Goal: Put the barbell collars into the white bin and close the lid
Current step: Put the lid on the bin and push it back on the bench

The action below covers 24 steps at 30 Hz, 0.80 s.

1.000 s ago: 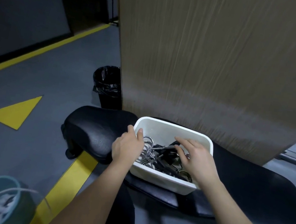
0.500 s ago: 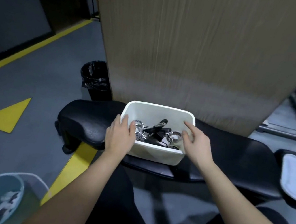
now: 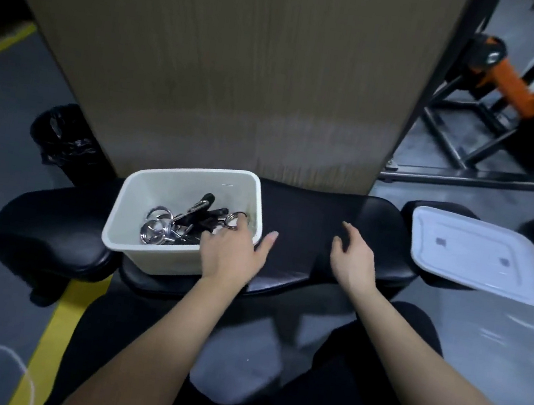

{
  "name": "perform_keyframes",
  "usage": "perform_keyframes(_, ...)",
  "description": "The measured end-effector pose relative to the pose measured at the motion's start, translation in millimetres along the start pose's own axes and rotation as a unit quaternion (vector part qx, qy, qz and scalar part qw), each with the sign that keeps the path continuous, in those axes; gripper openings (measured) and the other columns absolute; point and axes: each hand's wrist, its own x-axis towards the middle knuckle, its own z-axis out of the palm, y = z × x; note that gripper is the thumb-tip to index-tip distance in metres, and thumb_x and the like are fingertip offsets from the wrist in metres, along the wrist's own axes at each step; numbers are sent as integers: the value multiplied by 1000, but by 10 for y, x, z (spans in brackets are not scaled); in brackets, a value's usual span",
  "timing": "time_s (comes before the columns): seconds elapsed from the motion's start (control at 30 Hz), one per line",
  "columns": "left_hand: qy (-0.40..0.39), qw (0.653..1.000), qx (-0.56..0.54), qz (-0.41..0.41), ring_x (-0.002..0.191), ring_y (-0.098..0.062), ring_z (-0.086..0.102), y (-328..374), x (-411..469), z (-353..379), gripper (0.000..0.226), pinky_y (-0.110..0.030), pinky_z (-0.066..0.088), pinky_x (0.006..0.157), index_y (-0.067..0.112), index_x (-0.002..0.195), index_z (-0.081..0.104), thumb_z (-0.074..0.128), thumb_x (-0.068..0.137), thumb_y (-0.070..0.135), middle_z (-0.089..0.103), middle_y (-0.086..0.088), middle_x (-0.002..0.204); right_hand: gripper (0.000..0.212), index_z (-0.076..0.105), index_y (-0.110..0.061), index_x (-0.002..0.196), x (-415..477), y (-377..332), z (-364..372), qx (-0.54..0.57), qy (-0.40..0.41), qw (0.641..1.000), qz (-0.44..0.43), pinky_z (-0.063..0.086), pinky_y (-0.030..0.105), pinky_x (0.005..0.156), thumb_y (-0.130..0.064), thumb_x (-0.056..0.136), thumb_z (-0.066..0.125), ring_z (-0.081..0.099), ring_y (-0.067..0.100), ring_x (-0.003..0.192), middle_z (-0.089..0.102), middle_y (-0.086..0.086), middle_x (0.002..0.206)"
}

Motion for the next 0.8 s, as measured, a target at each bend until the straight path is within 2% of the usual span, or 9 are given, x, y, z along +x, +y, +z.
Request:
perform_keyframes(0.07, -13, 999, 27, 37, 82, -32, 68, 61, 66, 20, 68, -39, 45, 73, 12, 106, 61, 33, 91, 72, 72, -11, 86, 48, 46, -11, 147, 16, 111, -51, -3, -8, 1000, 11, 38, 36, 113, -23, 100, 49, 48, 28, 137, 52, 10, 149)
perform_keyframes(0.17, 17, 998, 45, 51, 68, -34, 68, 51, 116, 76, 45, -36, 44, 57, 13, 97, 69, 43, 98, 50, 71, -10, 75, 48, 48, -9, 145, 84, 212, -89, -5, 2, 1000, 3, 33, 33, 114, -18, 99, 48, 43, 27, 141, 48, 10, 152)
perform_keyframes(0.23, 31, 996, 55, 56, 55, -34, 65, 38, 135, 134, 35, -33, 39, 48, 13, 91, 72, 53, 95, 42, 67, -10, 64, 48, 49, -8, 144, 189, 261, -120, -15, 22, 1000, -3, 33, 34, 114, -14, 97, 47, 40, 26, 143, 44, 11, 155)
perform_keyframes(0.3, 52, 995, 51, 66, 48, -33, 62, 53, 155, 213, 30, -32, 41, 44, 11, 86, 73, 60, 92, 38, 64, -11, 57, 49, 48, -6, 144, 325, 318, -162, -58, 47, 997, -1, 34, 39, 114, -13, 95, 46, 37, 28, 145, 38, 13, 158)
perform_keyframes(0.43, 100, 991, 37, 82, 44, -33, 60, 200, 157, 271, 26, -32, 42, 41, 9, 85, 74, 65, 90, 33, 61, -11, 53, 67, 31, -3, 152, 604, 470, -182, -221, 89, 971, 28, 20, 50, 121, -18, 90, 52, 19, 40, 149, 18, 23, 163)
perform_keyframes(0.57, 95, 991, 39, 85, 43, -32, 59, 325, 182, 299, 30, -30, 41, 41, 8, 84, 72, 58, 91, 34, 60, -11, 53, 82, 13, -4, 156, 767, 635, -187, -261, 49, 955, 135, 2, 57, 121, -21, 86, 52, 1, 47, 150, -1, 33, 162)
perform_keyframes(0.67, 95, 991, 41, 84, 41, -31, 58, 355, 188, 306, 25, -29, 40, 40, 5, 87, 72, 73, 83, 30, 59, -12, 53, 69, 26, -4, 150, 807, 760, -170, -266, 29, 944, 195, 8, 58, 120, -26, 89, 51, 13, 47, 148, 16, 35, 158)
perform_keyframes(0.73, 90, 992, 29, 84, 41, -32, 58, 365, 171, 299, 27, -30, 40, 41, 4, 85, 70, 76, 81, 29, 60, -13, 53, 51, 42, -6, 137, 781, 801, -153, -276, 51, 944, 173, 23, 54, 112, -21, 89, 53, 34, 46, 134, 38, 32, 145)
perform_keyframes(0.8, 82, 993, 21, 85, 43, -33, 58, 375, 164, 282, 29, -30, 40, 42, 3, 83, 68, 75, 80, 31, 60, -15, 54, 44, 47, -9, 132, 709, 784, -169, -291, 66, 946, 126, 35, 47, 97, -11, 88, 54, 46, 42, 117, 52, 23, 127)
